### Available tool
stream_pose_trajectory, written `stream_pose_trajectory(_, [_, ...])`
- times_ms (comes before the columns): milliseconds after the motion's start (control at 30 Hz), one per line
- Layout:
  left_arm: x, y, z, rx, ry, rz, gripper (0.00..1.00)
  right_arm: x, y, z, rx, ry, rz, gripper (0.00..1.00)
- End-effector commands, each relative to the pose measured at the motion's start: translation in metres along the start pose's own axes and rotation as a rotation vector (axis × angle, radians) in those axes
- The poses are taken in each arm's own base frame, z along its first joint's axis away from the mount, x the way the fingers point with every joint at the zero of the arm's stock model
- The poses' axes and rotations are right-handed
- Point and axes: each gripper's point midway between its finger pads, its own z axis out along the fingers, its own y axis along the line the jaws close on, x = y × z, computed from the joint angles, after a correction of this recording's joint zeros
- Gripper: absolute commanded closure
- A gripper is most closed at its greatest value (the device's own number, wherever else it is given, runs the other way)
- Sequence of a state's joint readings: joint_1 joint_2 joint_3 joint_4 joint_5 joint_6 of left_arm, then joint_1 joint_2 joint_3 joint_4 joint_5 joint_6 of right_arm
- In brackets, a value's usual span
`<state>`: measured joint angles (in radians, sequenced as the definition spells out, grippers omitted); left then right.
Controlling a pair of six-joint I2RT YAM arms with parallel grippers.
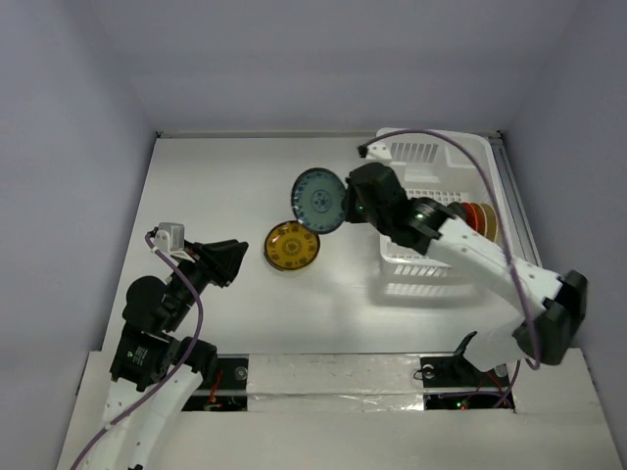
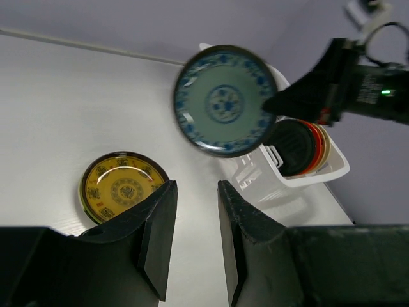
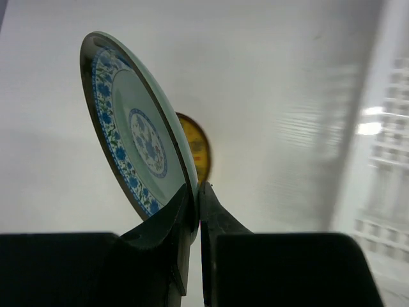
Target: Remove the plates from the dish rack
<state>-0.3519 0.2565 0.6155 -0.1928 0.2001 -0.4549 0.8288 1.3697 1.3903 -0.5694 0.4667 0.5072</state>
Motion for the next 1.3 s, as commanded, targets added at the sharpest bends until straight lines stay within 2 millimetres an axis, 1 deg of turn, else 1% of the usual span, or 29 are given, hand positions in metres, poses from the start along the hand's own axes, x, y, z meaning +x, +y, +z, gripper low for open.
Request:
stream_pose_trajectory(0, [-0.011,-0.005,0.002,0.010,-0.029,-0.001,0.71,-0.007,0.075,0.032,-0.261,-0.025,0.140,1.00])
stream_pose_trajectory(33, [-0.012,-0.006,0.003,0.012,-0.029,-0.001,0.71,0.006,0.081,0.048,-0.258,0.009,0.136,1.00])
stream_pose_trajectory(67, [-0.012,-0.003,0.003,0.001,-0.032,-0.001,0.71,0.003,0.090,0.053,-0.287,-0.003,0.155,1.00])
stream_pose_trajectory(100, [-0.012,-0.003,0.003,0.002,-0.033,0.000,0.71,0.007,0.096,0.058,-0.303,0.010,0.172,1.00])
stream_pose_trajectory(133, [-0.013,-0.004,0.003,0.003,-0.036,0.002,0.71,0.015,0.103,0.062,-0.334,0.038,0.175,1.00])
stream_pose_trajectory(167, [-0.012,-0.003,0.003,0.002,-0.033,0.001,0.71,0.025,0.106,0.074,-0.330,0.058,0.183,1.00])
stream_pose_trajectory(233, [-0.013,-0.002,0.003,-0.005,-0.039,0.002,0.71,0.043,0.109,0.085,-0.333,0.099,0.208,1.00])
stream_pose_trajectory(267, [-0.013,-0.001,0.003,-0.006,-0.038,0.002,0.71,0.056,0.108,0.094,-0.317,0.124,0.212,1.00])
stream_pose_trajectory(300, [-0.013,-0.001,0.003,-0.007,-0.037,0.001,0.71,0.060,0.108,0.098,-0.314,0.128,0.238,1.00])
stream_pose_trajectory(333, [-0.013,-0.001,0.004,-0.008,-0.035,0.000,0.71,0.076,0.103,0.102,-0.303,0.153,0.241,1.00])
stream_pose_trajectory(433, [-0.012,-0.001,0.004,-0.008,-0.034,0.001,0.71,0.091,0.100,0.108,-0.295,0.166,0.284,1.00])
stream_pose_trajectory(467, [-0.013,-0.001,0.004,-0.006,-0.036,0.001,0.71,0.103,0.094,0.110,-0.284,0.186,0.288,1.00])
stream_pose_trajectory(533, [-0.012,-0.001,0.005,-0.007,-0.031,0.001,0.71,0.110,0.096,0.112,-0.301,0.192,0.316,1.00])
stream_pose_trajectory(567, [-0.012,-0.001,0.005,-0.007,-0.031,0.001,0.71,0.118,0.091,0.114,-0.281,0.202,0.320,1.00])
stream_pose_trajectory(633, [-0.012,-0.001,0.005,-0.007,-0.031,-0.001,0.71,0.125,0.085,0.115,-0.262,0.204,0.329,1.00])
stream_pose_trajectory(667, [-0.011,-0.001,0.005,-0.007,-0.030,-0.001,0.70,0.126,0.085,0.115,-0.268,0.200,0.338,1.00])
stream_pose_trajectory(700, [-0.012,-0.001,0.005,-0.007,-0.031,-0.001,0.70,0.134,0.081,0.115,-0.259,0.214,0.347,1.00])
stream_pose_trajectory(767, [-0.011,-0.001,0.005,-0.007,-0.028,-0.001,0.70,0.143,0.080,0.116,-0.260,0.238,0.357,1.00])
stream_pose_trajectory(867, [-0.011,-0.001,0.005,-0.006,-0.029,-0.001,0.70,0.155,0.076,0.117,-0.244,0.264,0.373,0.93])
stream_pose_trajectory(900, [-0.011,-0.001,0.005,-0.006,-0.029,0.000,0.70,0.159,0.073,0.117,-0.233,0.272,0.374,0.85])
stream_pose_trajectory(933, [-0.011,-0.001,0.005,-0.005,-0.028,0.000,0.69,0.163,0.069,0.117,-0.216,0.282,0.370,0.74])
stream_pose_trajectory(967, [-0.011,-0.001,0.005,-0.005,-0.028,-0.001,0.69,0.164,0.068,0.117,-0.214,0.281,0.368,0.74])
stream_pose_trajectory(1000, [-0.011,-0.001,0.005,-0.005,-0.027,-0.001,0.69,0.168,0.065,0.116,-0.205,0.294,0.358,0.69])
stream_pose_trajectory(1033, [-0.011,-0.001,0.005,-0.004,-0.030,0.001,0.69,0.170,0.065,0.115,-0.206,0.300,0.353,0.67])
stream_pose_trajectory(1067, [-0.011,-0.002,0.005,-0.001,-0.028,-0.001,0.69,0.172,0.063,0.114,-0.199,0.307,0.346,0.59])
stream_pose_trajectory(1133, [-0.011,-0.002,0.005,-0.001,-0.029,-0.001,0.69,0.165,0.059,0.111,-0.188,0.286,0.337,0.50])
stream_pose_trajectory(1167, [-0.012,-0.002,0.005,0.002,-0.030,0.001,0.69,0.166,0.055,0.108,-0.170,0.294,0.325,0.44])
stream_pose_trajectory(1233, [-0.012,-0.002,0.004,0.002,-0.031,0.000,0.69,0.153,0.049,0.101,-0.152,0.261,0.312,0.44])
stream_pose_trajectory(1267, [-0.013,-0.003,0.004,0.003,-0.035,0.000,0.69,0.152,0.045,0.097,-0.136,0.261,0.301,0.44])
